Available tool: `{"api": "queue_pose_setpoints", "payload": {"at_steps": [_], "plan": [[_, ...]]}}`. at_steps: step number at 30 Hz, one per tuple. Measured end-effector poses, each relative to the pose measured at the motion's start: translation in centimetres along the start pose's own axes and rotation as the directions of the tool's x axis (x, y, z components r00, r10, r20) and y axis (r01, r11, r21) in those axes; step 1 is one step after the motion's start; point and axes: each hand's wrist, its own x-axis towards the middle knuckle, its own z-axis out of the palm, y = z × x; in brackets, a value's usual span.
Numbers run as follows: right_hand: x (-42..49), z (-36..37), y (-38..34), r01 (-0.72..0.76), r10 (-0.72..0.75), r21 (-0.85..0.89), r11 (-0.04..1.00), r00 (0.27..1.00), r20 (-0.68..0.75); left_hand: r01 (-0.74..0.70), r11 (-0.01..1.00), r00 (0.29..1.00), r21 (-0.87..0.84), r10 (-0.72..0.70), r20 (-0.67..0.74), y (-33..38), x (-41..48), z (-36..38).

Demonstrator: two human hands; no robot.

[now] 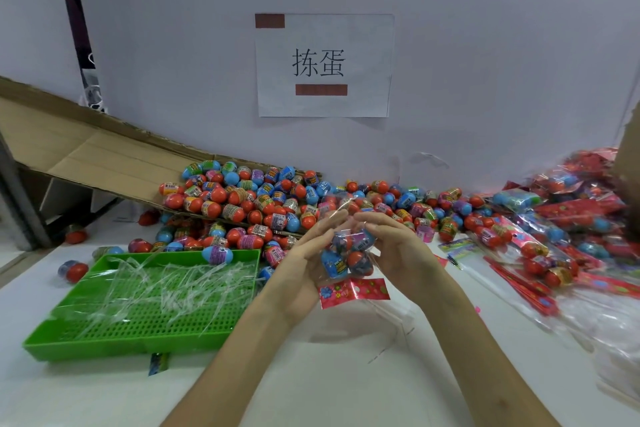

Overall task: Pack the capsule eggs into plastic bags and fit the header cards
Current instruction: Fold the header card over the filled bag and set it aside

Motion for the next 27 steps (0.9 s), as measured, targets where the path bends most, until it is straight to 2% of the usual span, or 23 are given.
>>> {"api": "queue_pose_setpoints", "payload": {"at_steps": [4,8,13,22,25,27], "plan": [[-0.2,0.2,-0.1,0.024,-0.024,-0.004,1.0,1.0,0.004,0.007,0.996,0.999,-0.089,-0.004,0.035,0.0,-0.1,0.0],[-0.6,0.2,-0.2,0.058,-0.059,0.008,0.998,0.995,0.081,0.022,0.985,0.998,-0.171,-0.01,0.069,0.0,-0.4,0.2],[-0.8,0.1,-0.4,0.098,-0.099,0.018,0.995,0.985,0.144,0.025,0.988,0.99,-0.151,-0.003,0.143,0.2,-0.6,0.3],[-1.4,-0.5,-1.0,0.139,-0.177,0.152,0.979,0.946,0.273,0.011,0.989,0.974,-0.149,0.024,0.225,0.4,-0.8,-0.1],[-1.6,-1.0,-1.2,0.118,-0.174,0.179,0.977,0.924,0.341,-0.021,0.967,0.964,-0.255,0.087,0.251,0.8,-0.9,-0.4],[-1.5,-0.8,-1.1,0.121,-0.159,0.134,0.983,0.935,0.317,-0.061,0.946,0.959,-0.318,0.144,0.246,1.5,-1.1,-1.0]]}}
